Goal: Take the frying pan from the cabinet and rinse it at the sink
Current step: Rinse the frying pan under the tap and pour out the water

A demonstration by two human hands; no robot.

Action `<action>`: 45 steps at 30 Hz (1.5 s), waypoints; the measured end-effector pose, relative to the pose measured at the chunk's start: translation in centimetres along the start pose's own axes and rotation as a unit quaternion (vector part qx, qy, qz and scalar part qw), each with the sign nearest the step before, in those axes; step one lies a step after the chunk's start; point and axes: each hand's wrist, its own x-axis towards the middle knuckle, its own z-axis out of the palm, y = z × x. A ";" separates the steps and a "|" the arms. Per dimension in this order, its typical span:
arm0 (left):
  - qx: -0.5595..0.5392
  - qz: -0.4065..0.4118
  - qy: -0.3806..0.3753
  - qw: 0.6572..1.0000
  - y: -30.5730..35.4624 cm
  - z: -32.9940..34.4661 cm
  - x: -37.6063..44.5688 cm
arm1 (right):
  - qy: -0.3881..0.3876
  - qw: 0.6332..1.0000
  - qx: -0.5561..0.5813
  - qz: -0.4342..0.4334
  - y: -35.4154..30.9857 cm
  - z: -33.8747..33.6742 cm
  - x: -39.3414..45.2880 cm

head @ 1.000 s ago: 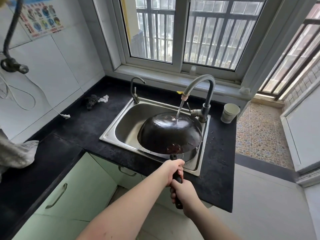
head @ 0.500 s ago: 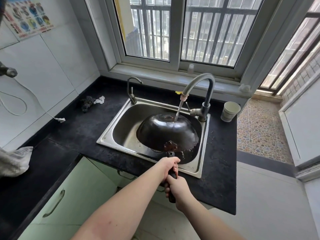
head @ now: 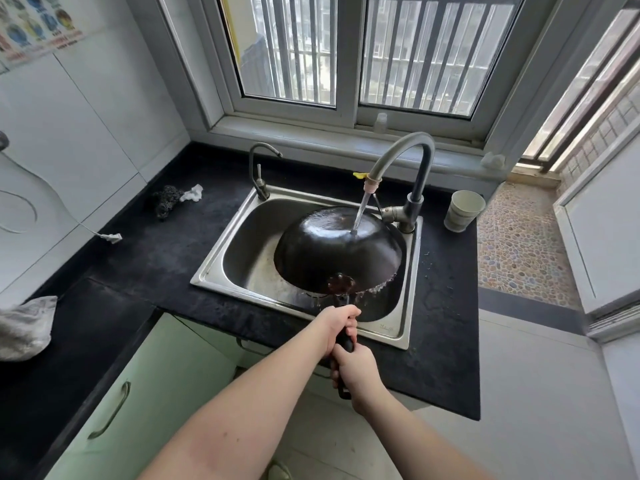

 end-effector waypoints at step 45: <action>0.155 -0.053 0.077 0.983 2.3 1.2 -6.4 | -0.130 0.921 0.336 0.147 -4.3 -0.6 -5.1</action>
